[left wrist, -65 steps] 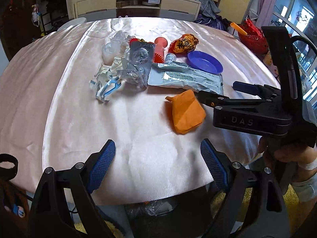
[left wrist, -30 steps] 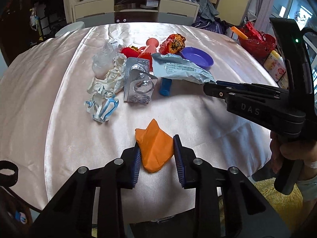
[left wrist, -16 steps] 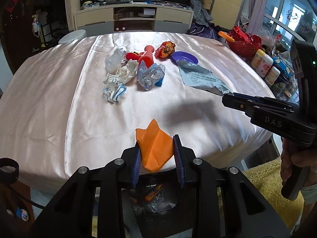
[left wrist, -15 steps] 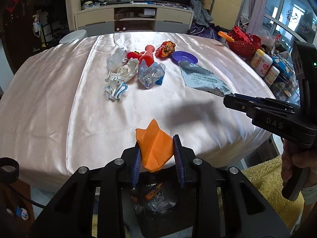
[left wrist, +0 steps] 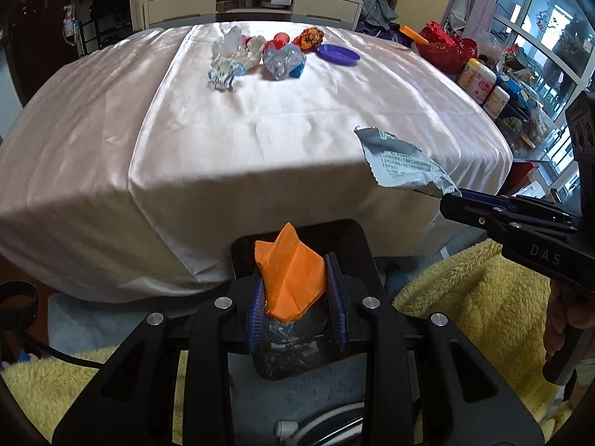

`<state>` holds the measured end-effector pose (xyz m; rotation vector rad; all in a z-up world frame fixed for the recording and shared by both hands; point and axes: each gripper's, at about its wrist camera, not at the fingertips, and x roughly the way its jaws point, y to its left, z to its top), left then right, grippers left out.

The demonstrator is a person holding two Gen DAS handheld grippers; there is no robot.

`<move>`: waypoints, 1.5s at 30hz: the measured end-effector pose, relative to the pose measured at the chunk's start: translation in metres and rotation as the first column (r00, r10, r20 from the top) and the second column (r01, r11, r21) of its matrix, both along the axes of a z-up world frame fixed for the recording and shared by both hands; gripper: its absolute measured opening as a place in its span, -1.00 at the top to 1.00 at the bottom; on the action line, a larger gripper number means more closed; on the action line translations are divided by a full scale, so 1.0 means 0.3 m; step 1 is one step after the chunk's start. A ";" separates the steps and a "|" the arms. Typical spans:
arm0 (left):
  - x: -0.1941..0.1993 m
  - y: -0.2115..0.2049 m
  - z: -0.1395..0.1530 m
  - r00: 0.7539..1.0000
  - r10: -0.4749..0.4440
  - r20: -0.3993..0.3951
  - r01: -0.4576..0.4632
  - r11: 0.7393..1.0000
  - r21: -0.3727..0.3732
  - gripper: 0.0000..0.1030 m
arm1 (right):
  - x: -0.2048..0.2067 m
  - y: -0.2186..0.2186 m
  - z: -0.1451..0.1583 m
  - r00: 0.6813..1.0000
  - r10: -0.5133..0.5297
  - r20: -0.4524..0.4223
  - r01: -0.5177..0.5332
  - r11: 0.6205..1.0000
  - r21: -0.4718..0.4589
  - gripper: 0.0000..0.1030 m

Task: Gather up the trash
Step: 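Drop the orange paper and foil packet into the black bin, opening both tools, then grasp the blue-white wrapper with the left tool while the right tool grasps the blue plate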

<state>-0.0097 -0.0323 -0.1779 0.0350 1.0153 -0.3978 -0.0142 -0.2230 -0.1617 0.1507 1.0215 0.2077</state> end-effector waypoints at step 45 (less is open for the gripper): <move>0.109 0.037 0.003 0.998 0.064 -0.004 -0.064 0.998 -0.008 -0.61 | 0.207 -0.092 -0.048 0.989 -0.146 -0.016 0.147 0.985 0.086 -0.78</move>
